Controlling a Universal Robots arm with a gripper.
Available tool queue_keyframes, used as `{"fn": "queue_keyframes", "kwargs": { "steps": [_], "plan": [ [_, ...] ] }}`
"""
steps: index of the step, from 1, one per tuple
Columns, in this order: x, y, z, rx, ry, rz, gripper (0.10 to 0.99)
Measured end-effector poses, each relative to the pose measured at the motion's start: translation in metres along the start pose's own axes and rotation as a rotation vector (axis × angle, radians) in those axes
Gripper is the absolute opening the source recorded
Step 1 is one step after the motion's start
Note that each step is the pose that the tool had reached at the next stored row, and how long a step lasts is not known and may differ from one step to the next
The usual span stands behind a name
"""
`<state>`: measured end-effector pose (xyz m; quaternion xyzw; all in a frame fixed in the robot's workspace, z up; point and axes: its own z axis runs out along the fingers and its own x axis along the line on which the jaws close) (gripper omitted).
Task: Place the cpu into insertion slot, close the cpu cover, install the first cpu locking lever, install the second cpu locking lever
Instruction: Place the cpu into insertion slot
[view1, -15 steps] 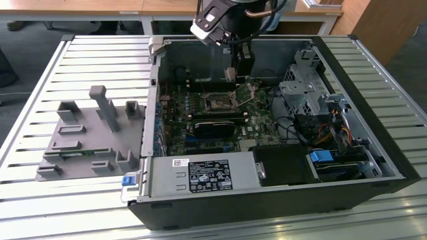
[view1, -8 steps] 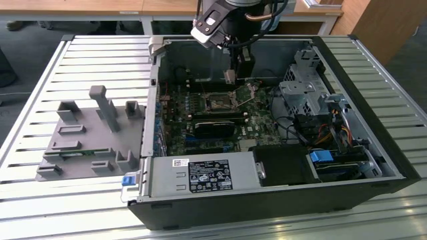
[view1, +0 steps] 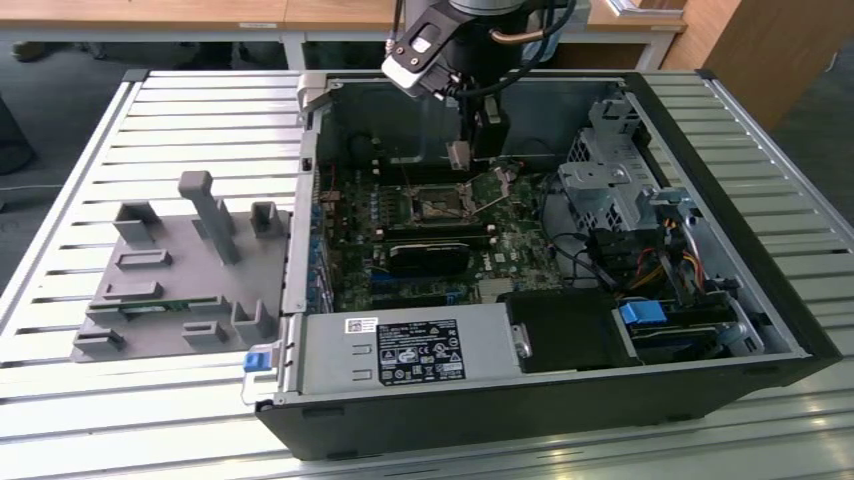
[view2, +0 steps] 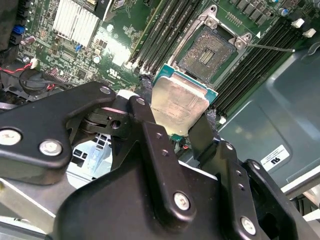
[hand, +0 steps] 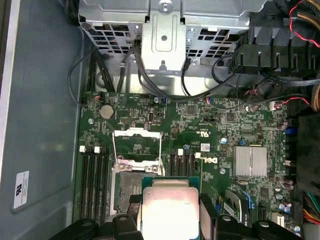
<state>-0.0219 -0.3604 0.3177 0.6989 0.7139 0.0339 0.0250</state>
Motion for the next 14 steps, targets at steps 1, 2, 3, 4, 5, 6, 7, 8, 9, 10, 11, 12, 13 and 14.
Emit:
{"fn": "queue_keyframes", "kwargs": {
  "steps": [1,2,3,4,5,6,7,8,9,10,11,12,13,14],
  "plan": [
    [0.0,0.0,0.0002,0.0,0.0001,-0.001,0.541],
    [0.0,0.0,0.0003,0.0,0.0002,-0.001,0.541],
    [0.0,0.0,0.0005,0.0,0.0004,-0.001,0.541],
    [0.0,-0.0001,0.0007,0.0,0.0005,-0.002,0.541],
    [0.0,-0.0001,0.001,0.0,0.0006,-0.002,0.541],
    [0.0,-0.0001,0.0013,0.0,0.0009,-0.002,0.541],
    [0.0,-0.0002,0.0017,0.0,0.0015,-0.002,0.541],
    [0.0,-0.0002,0.002,0.0,0.0016,-0.002,0.541],
    [0.0,-0.0003,0.0024,0.0,0.0017,-0.002,0.541],
    [0.0,-0.0003,0.0028,0.0,0.0017,-0.002,0.541],
    [0.0,-0.0004,0.0033,0.0,0.0017,-0.002,0.541],
    [0.0,-0.0004,0.0037,0.0,0.0017,-0.002,0.541],
    [-0.0001,-0.0004,0.0042,0.0,0.0017,-0.002,0.541],
    [-0.0001,-0.0005,0.0048,0.0,0.0018,-0.002,0.541]
  ]
}}
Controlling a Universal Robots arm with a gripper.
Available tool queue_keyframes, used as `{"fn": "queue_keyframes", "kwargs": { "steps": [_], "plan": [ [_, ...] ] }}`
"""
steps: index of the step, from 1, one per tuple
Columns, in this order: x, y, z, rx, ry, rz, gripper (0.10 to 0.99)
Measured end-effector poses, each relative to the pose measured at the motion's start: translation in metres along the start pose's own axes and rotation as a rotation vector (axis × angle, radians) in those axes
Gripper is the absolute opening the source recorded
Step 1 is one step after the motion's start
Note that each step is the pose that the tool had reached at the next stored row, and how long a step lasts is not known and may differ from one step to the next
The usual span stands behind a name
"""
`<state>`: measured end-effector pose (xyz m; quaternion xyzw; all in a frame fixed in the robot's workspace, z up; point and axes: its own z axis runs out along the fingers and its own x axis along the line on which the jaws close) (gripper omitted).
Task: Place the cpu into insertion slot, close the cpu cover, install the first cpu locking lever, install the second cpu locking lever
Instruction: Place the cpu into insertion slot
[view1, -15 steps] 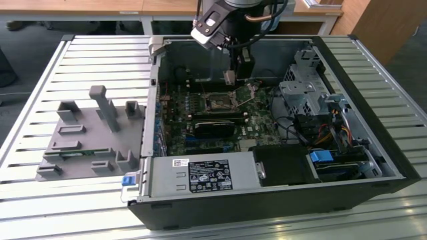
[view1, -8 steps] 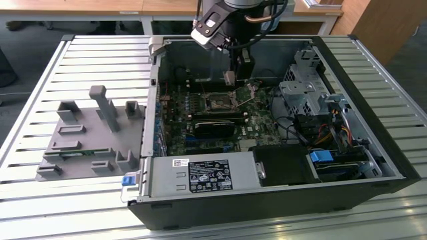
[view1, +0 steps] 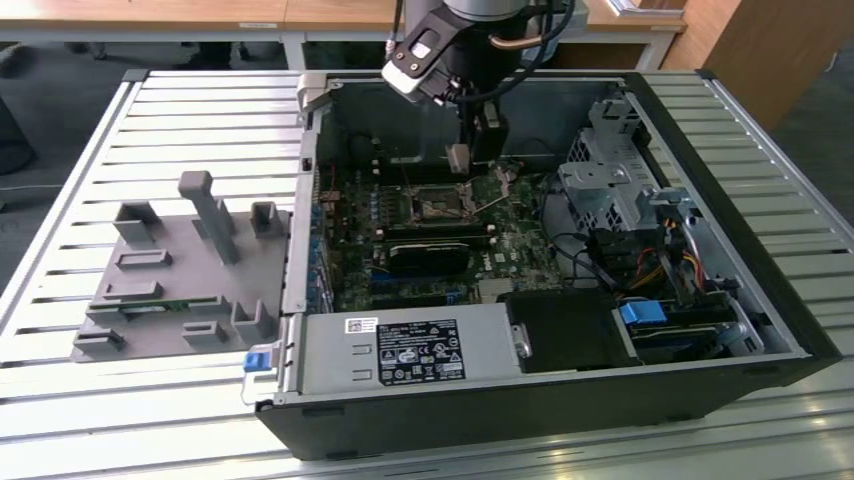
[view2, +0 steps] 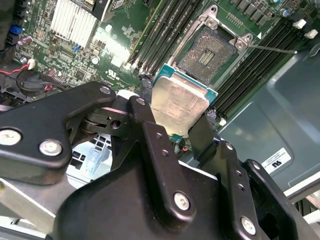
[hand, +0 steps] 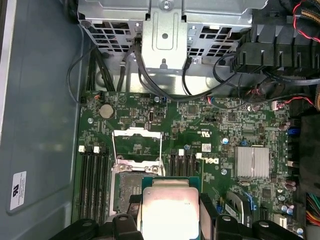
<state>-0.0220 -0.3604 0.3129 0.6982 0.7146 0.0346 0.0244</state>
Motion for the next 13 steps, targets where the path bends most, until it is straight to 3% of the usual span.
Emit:
{"fn": "queue_keyframes", "kwargs": {
  "steps": [7,13],
  "plan": [
    [0.0006,-0.0004,0.0048,0.0,-0.0002,0.0,0.541],
    [0.0035,-0.0015,0.0141,0.0,-0.0003,0.0,0.541]
  ]
}}
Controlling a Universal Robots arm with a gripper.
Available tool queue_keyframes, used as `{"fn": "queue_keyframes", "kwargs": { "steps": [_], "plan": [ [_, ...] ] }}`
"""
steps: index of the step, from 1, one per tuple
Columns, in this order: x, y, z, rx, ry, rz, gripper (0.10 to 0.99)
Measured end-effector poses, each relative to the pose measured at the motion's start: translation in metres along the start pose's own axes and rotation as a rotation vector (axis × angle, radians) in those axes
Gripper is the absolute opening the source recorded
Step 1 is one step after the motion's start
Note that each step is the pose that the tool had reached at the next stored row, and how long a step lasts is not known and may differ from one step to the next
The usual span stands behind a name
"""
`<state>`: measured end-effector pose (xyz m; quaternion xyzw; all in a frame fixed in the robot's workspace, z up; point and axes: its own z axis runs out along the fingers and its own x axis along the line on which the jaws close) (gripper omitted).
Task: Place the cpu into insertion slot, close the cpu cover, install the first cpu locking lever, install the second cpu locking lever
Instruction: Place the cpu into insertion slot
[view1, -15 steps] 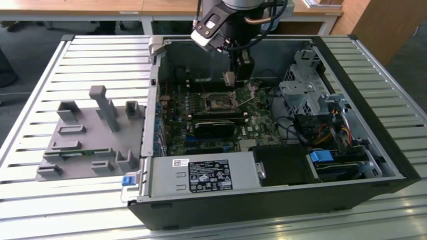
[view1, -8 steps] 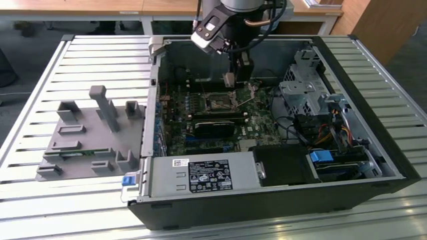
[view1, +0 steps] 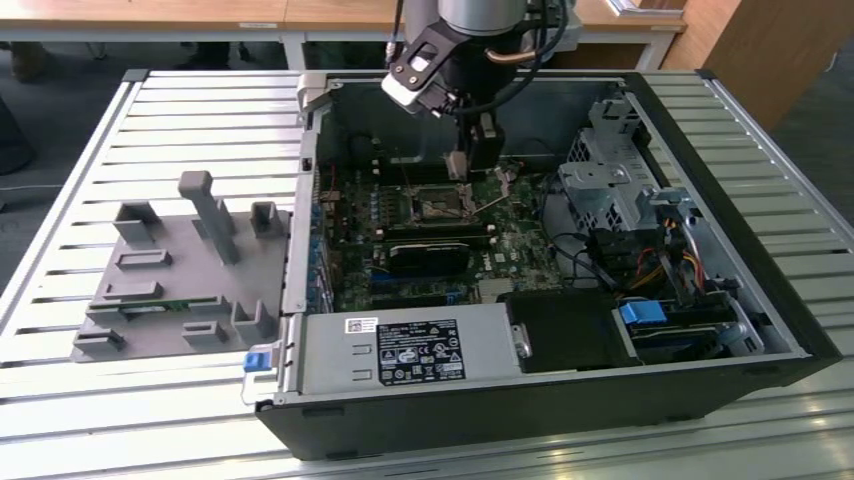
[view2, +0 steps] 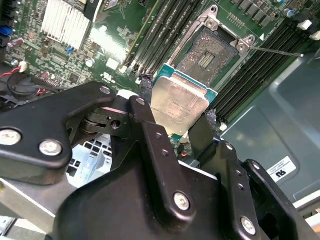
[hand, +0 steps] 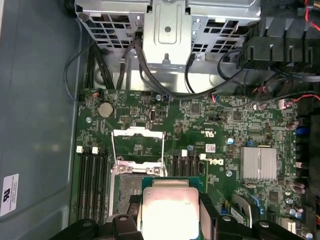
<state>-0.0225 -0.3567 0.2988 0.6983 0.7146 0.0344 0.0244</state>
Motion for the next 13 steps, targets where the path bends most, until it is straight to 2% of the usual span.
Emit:
{"fn": "queue_keyframes", "kwargs": {
  "steps": [5,13],
  "plan": [
    [0.0054,-0.0018,0.0053,0.0,-0.0004,0.0,0.541],
    [0.0063,-0.0032,0.01,0.001,-0.0007,0.0,0.541]
  ]
}}
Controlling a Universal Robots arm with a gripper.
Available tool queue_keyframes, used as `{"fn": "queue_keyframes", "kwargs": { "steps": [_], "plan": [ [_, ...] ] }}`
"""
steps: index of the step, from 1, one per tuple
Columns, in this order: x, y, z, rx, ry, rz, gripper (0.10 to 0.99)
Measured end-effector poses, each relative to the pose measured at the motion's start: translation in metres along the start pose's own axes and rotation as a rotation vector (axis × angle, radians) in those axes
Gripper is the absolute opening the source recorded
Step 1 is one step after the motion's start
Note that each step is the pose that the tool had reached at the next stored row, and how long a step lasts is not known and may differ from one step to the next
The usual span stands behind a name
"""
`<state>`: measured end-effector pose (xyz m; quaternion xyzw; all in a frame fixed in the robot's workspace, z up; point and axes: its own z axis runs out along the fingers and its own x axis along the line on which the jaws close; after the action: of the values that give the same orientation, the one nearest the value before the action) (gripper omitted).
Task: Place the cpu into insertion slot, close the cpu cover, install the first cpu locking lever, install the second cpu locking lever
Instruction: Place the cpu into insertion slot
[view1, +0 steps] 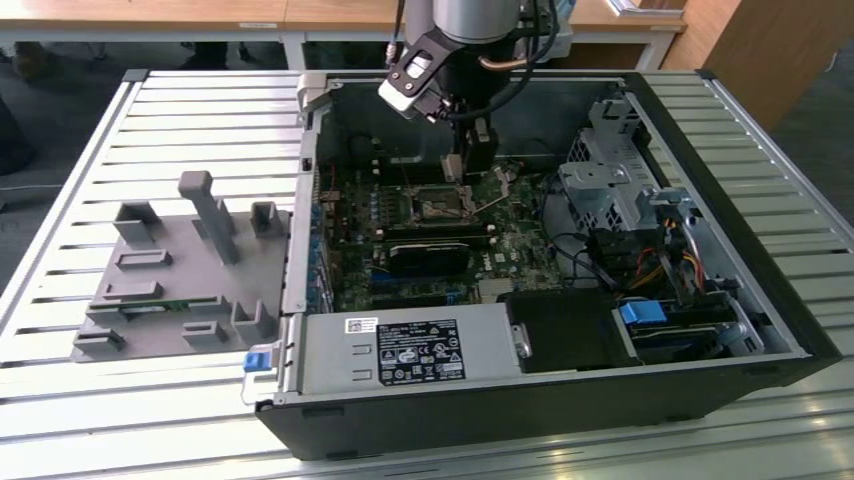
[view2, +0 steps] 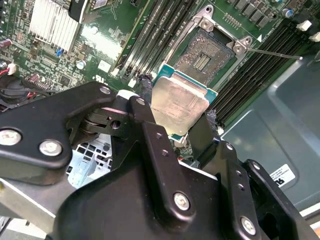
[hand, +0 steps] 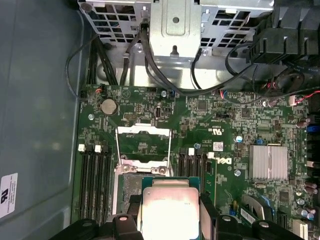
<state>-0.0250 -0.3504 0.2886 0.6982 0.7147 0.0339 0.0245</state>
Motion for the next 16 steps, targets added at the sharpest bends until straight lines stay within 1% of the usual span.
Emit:
{"fn": "queue_keyframes", "kwargs": {
  "steps": [16],
  "plan": [
    [0.0,-0.0009,0.0064,0.001,0.0017,0.0,0.541]
  ]
}}
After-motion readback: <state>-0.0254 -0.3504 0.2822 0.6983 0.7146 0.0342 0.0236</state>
